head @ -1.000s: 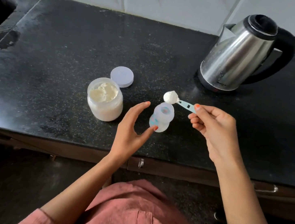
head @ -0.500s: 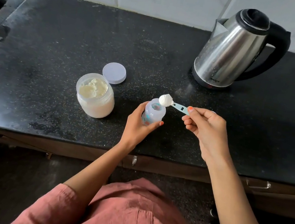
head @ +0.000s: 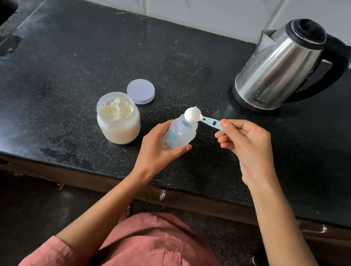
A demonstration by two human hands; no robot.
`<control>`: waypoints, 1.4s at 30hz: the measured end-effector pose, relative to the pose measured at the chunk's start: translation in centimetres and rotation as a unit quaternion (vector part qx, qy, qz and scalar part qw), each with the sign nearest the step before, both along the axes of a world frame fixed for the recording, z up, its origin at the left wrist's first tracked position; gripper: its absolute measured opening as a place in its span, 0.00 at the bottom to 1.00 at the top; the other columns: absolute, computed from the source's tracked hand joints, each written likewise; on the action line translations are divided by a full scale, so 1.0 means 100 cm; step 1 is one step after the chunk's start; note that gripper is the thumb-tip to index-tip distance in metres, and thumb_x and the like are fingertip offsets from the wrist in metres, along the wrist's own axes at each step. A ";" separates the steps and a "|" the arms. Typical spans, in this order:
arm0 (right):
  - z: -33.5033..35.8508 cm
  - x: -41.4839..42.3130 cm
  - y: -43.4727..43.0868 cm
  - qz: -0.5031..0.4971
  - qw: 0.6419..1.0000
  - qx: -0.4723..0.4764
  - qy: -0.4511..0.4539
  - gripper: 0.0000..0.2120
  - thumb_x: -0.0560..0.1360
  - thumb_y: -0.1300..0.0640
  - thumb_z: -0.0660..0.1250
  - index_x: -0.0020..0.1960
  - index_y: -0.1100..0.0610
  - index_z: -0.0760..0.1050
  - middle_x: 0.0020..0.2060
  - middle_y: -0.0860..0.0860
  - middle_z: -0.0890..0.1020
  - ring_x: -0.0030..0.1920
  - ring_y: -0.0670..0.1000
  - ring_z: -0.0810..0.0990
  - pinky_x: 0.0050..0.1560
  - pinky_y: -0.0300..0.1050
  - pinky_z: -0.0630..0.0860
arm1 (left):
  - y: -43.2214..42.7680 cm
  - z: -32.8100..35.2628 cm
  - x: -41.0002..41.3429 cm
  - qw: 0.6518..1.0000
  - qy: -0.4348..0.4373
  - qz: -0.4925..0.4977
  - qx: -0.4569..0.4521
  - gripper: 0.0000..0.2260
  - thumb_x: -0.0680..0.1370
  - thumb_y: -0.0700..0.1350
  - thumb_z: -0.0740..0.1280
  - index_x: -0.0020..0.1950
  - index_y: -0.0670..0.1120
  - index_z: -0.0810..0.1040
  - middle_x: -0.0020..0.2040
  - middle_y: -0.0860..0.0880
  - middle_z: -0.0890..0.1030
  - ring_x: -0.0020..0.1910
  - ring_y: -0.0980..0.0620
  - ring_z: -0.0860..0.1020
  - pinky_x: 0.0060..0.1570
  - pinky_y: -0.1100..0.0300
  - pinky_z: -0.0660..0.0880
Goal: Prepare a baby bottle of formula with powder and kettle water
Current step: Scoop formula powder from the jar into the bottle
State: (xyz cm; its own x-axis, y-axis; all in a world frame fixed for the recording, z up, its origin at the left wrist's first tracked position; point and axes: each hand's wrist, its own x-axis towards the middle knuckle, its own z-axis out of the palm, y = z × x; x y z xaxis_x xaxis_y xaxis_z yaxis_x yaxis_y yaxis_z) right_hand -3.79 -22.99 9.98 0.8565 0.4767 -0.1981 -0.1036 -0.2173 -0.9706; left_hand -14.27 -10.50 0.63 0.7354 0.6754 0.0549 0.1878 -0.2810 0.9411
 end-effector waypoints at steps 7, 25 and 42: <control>-0.002 0.002 0.005 0.018 0.999 -0.012 -0.031 0.03 0.74 0.62 0.66 0.45 0.58 0.79 0.29 0.49 0.81 0.29 0.42 0.79 0.32 0.32 0.75 | 0.006 0.007 -0.005 1.000 0.006 0.000 0.010 0.29 0.66 0.47 0.77 0.65 0.49 0.72 0.55 0.55 0.76 0.56 0.56 0.74 0.56 0.63 0.71; 0.000 -0.007 0.010 0.065 0.939 -0.054 -0.334 0.04 0.73 0.63 0.67 0.44 0.57 0.80 0.30 0.48 0.80 0.34 0.46 0.80 0.35 0.37 0.77 | 0.012 0.017 -0.005 1.000 0.007 -0.011 0.014 0.28 0.66 0.49 0.77 0.64 0.50 0.74 0.54 0.54 0.78 0.55 0.56 0.76 0.57 0.57 0.74; 0.001 -0.017 -0.002 0.125 0.742 -0.111 -0.650 0.09 0.77 0.60 0.62 0.46 0.63 0.79 0.39 0.56 0.82 0.37 0.55 0.80 0.41 0.49 0.80 | 0.011 0.028 -0.003 0.998 -0.044 -0.030 -0.033 0.27 0.66 0.47 0.76 0.63 0.52 0.73 0.53 0.59 0.79 0.53 0.63 0.77 0.54 0.68 0.73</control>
State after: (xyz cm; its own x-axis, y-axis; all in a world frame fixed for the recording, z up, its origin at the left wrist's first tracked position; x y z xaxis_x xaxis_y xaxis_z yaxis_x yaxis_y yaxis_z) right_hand -5.47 -23.18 10.04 0.2835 0.7313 0.6203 0.9582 -0.2412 -0.1536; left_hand -14.60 -9.44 3.43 0.7691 0.6342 0.0785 0.0873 -0.2260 0.9702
